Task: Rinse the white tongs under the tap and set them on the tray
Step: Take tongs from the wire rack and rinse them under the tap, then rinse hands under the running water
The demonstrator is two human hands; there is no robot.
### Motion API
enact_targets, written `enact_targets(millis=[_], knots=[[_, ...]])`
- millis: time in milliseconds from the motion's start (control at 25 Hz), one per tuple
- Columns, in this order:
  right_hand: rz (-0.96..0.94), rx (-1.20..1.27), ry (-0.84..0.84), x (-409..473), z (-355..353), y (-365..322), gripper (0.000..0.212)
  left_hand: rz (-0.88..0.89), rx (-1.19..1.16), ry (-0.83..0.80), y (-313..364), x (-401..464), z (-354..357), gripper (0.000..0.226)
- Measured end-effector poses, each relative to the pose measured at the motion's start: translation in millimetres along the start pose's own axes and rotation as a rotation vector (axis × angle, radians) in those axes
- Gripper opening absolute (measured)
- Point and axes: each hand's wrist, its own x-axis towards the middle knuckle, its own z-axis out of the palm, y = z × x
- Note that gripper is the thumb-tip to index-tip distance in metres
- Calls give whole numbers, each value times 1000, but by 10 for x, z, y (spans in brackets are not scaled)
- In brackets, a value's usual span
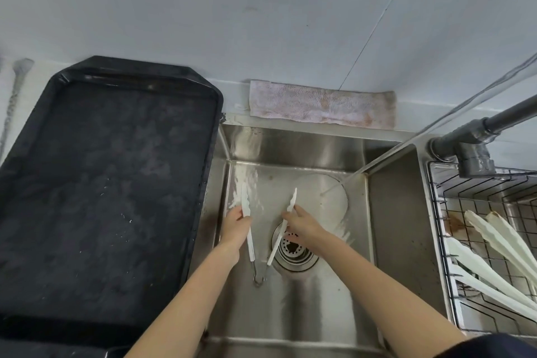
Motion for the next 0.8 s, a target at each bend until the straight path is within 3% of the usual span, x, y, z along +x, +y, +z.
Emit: enact_targets(millis=[360, 560, 800], knots=[[-17, -75, -9, -145, -19, -16, 48, 66, 48, -49, 45, -136, -30, 33], [-88, -180, 33, -309, -49, -90, 61, 92, 135, -87, 131, -289, -63, 44], [-253, -393, 85, -681, -103, -200, 61, 225, 354, -80, 298, -603, -69, 57]])
